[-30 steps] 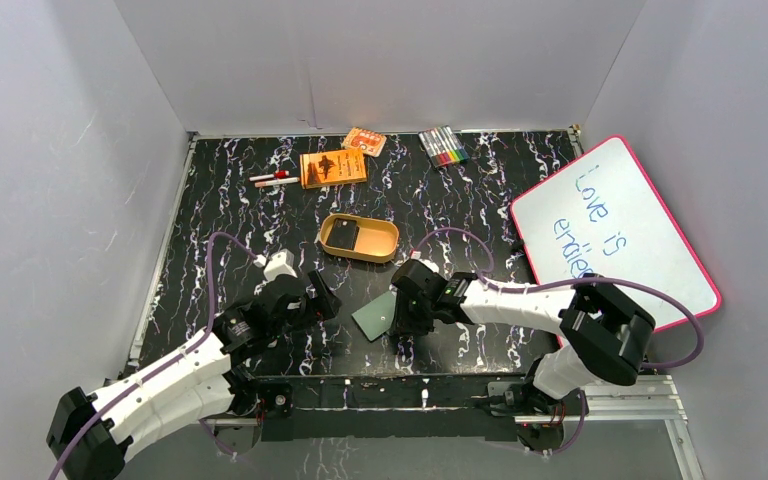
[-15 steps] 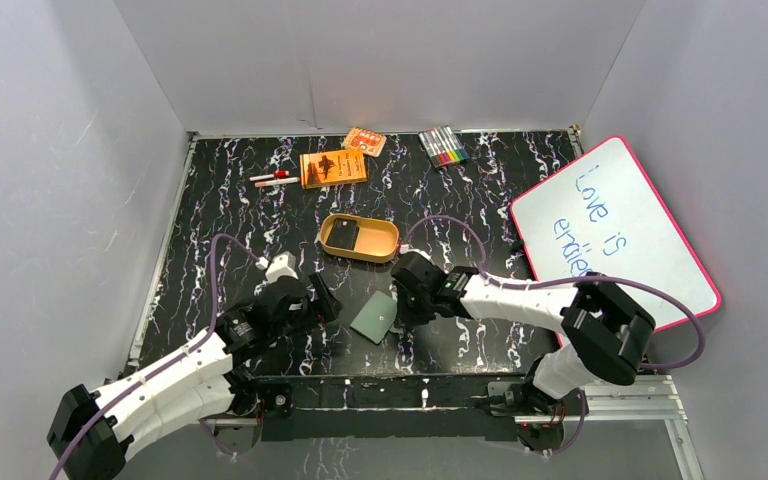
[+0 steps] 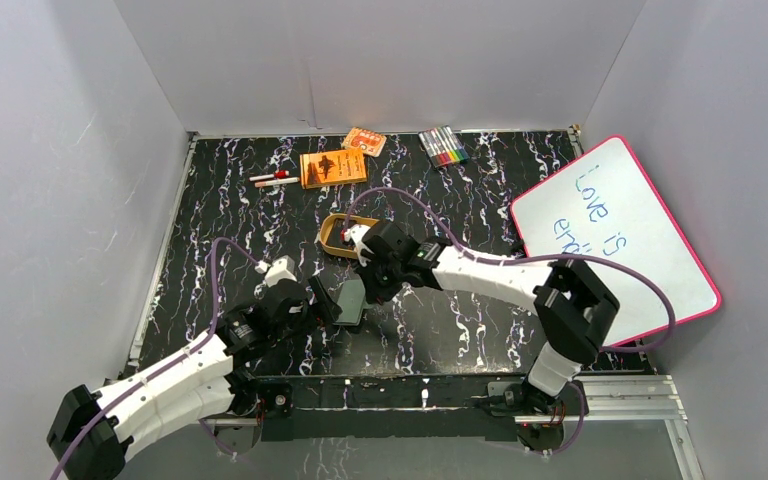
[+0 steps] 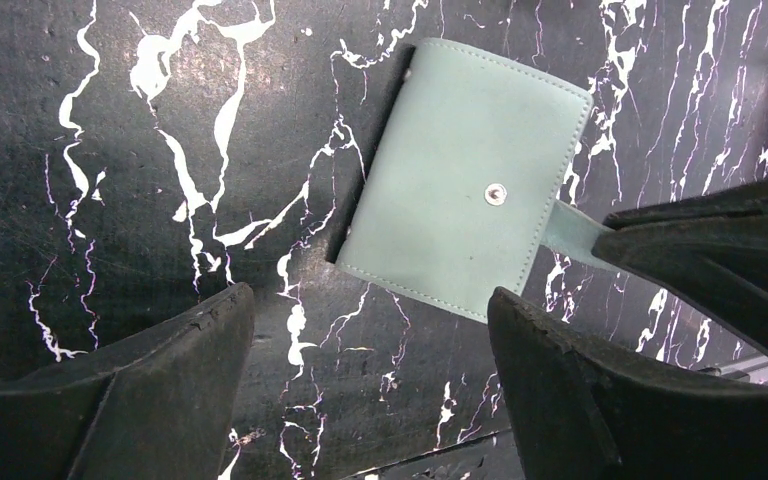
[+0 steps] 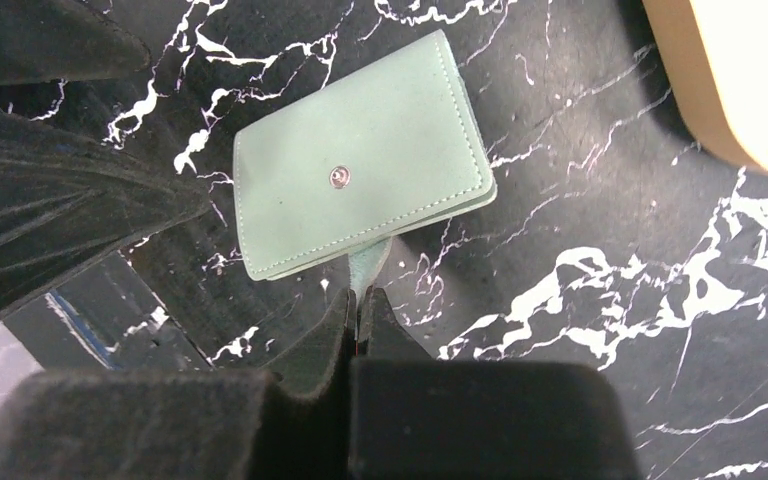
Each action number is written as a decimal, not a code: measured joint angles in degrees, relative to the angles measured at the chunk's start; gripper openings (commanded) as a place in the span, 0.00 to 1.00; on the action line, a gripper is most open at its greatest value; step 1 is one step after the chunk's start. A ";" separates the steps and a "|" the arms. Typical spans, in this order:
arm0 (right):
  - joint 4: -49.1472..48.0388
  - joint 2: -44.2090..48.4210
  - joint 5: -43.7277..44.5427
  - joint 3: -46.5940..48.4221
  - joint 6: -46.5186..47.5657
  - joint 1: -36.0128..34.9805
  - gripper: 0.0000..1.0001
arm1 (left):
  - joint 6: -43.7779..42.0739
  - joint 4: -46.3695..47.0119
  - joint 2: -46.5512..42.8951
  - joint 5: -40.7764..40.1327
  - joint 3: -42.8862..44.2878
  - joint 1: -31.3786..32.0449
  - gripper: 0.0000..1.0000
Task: Put the credit cards into the card holder
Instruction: Open the card holder at the center of the board.
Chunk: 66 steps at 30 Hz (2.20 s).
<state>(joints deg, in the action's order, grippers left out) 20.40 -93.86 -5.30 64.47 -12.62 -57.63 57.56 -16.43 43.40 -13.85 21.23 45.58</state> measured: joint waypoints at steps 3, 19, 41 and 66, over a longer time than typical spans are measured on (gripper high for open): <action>0.11 -2.05 -2.08 1.40 3.45 0.98 0.00 | 0.15 -0.13 -0.26 -0.09 -0.02 0.00 0.83; 0.37 -1.16 -4.39 -2.08 3.28 6.62 0.64 | -0.13 1.38 3.74 0.59 -0.20 0.00 0.83; -16.17 5.77 -2.32 -19.15 -27.58 7.48 0.52 | -1.75 3.82 6.64 1.64 0.70 0.00 0.83; -18.01 0.44 1.18 -17.75 -29.05 8.00 0.00 | -1.42 2.45 3.52 1.62 0.70 0.00 0.83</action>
<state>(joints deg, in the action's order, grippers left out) 2.39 -93.43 -4.12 46.72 -41.67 -49.63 56.14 -13.98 46.92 -12.23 21.93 45.58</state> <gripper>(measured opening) 0.089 0.828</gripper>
